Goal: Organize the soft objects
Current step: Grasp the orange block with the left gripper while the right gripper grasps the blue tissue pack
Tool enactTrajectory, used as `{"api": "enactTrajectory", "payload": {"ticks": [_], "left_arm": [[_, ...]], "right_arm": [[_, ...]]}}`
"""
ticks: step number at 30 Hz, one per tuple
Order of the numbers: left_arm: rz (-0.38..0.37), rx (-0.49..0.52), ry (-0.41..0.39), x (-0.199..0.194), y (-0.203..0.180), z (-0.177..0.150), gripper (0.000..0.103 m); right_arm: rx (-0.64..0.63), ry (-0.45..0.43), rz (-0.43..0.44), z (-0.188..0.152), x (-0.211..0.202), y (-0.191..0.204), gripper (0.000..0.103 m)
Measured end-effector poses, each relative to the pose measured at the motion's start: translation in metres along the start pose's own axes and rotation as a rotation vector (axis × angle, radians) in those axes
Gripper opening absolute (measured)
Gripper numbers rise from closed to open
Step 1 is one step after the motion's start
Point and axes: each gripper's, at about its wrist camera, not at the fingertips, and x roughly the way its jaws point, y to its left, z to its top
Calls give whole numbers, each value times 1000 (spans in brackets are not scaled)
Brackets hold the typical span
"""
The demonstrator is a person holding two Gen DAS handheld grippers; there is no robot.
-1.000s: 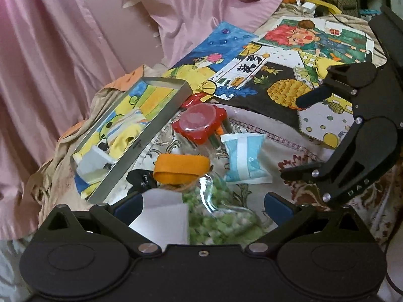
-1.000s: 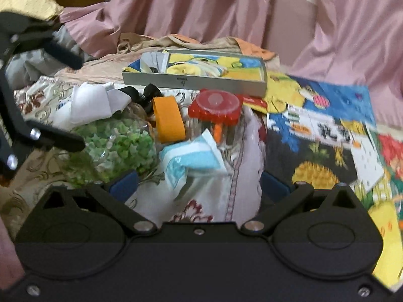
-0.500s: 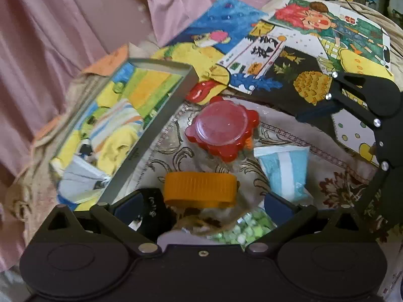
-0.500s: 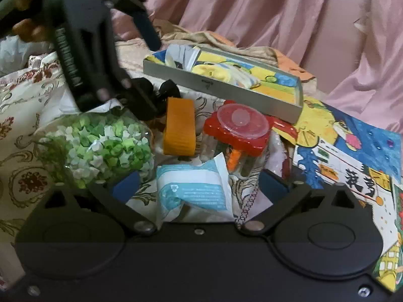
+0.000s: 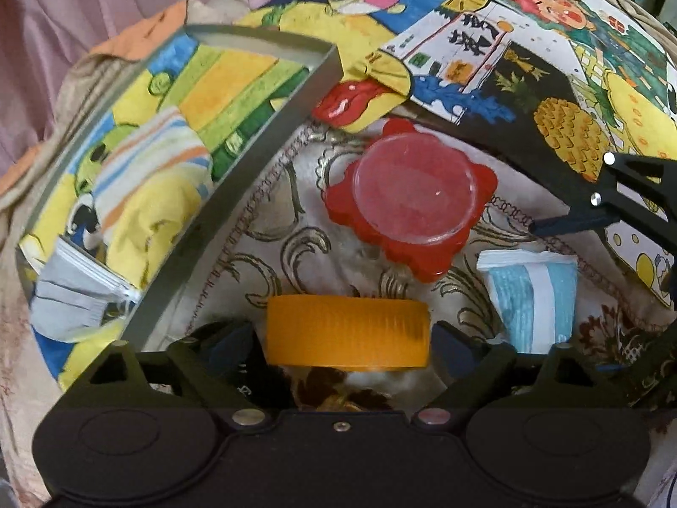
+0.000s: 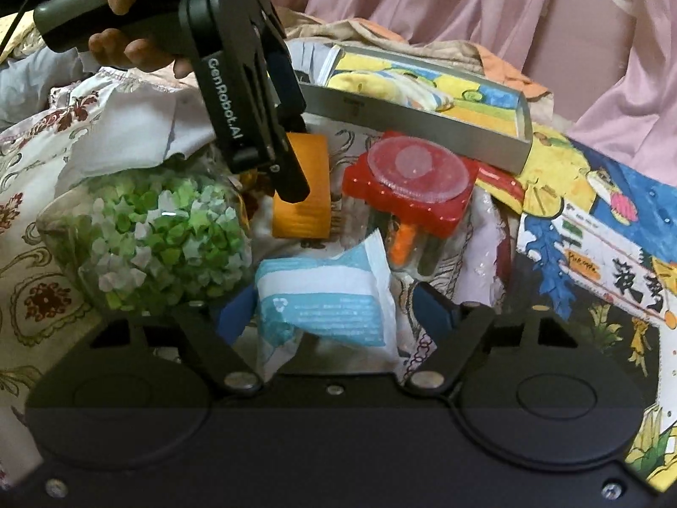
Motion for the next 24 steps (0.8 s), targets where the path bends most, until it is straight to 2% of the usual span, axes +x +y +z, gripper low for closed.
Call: {"api": "enactTrajectory", "payload": {"ticks": [4, 12, 18, 20, 22, 24], "left_arm": [[-27, -14, 17, 7, 1, 1, 82], [-44, -54, 28, 14, 5, 0, 74], [-39, -69, 50, 28, 0, -3, 72], [-38, -76, 52, 31, 0, -3, 64], [-52, -99, 56, 34, 3, -2, 50], [-44, -109, 59, 36, 5, -3, 44]], "right_arm": [[9, 13, 11, -1, 4, 0, 59], [41, 10, 22, -2, 4, -3, 53], [48, 10, 19, -2, 4, -3, 53], [51, 10, 17, -2, 3, -3, 53], [56, 11, 19, -2, 3, -3, 53], [62, 13, 21, -1, 4, -3, 53]]}}
